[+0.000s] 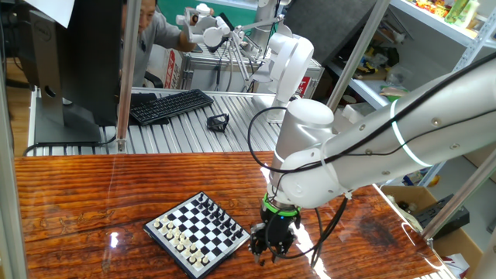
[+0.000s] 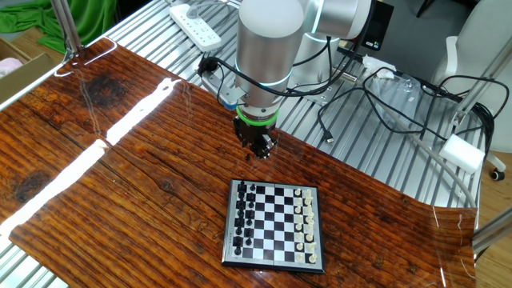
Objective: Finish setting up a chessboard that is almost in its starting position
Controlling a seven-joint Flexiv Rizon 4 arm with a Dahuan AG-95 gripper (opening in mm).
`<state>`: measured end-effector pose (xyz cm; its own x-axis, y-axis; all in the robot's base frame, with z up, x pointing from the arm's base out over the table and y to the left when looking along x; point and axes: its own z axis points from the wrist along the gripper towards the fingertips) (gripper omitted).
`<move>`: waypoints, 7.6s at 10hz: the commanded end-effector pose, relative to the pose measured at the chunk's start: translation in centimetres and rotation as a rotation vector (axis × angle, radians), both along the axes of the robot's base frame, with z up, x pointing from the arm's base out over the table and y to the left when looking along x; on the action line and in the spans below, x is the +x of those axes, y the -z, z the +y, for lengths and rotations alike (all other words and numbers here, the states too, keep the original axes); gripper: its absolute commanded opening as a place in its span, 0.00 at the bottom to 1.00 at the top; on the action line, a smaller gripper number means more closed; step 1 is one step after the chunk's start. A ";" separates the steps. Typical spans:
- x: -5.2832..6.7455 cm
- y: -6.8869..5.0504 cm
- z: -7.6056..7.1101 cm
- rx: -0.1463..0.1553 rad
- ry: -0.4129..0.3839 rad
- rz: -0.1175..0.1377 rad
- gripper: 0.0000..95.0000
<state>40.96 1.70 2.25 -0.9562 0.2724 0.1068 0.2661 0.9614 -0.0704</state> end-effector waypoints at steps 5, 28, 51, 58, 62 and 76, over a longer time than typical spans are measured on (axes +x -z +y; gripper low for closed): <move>-2.2 1.8 -1.4 -0.014 0.019 -0.179 0.80; -2.0 2.0 -1.3 0.006 0.018 -0.131 0.40; -0.3 1.8 -0.6 0.002 0.017 -0.135 0.40; -0.3 1.8 -0.6 0.003 0.015 -0.136 0.40; -0.3 1.8 -0.6 0.004 0.013 -0.139 0.20; -0.3 1.8 -0.6 -0.001 -0.015 -0.146 0.00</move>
<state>40.60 1.14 0.48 -0.9657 0.2577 -0.0329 0.2588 0.9654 -0.0314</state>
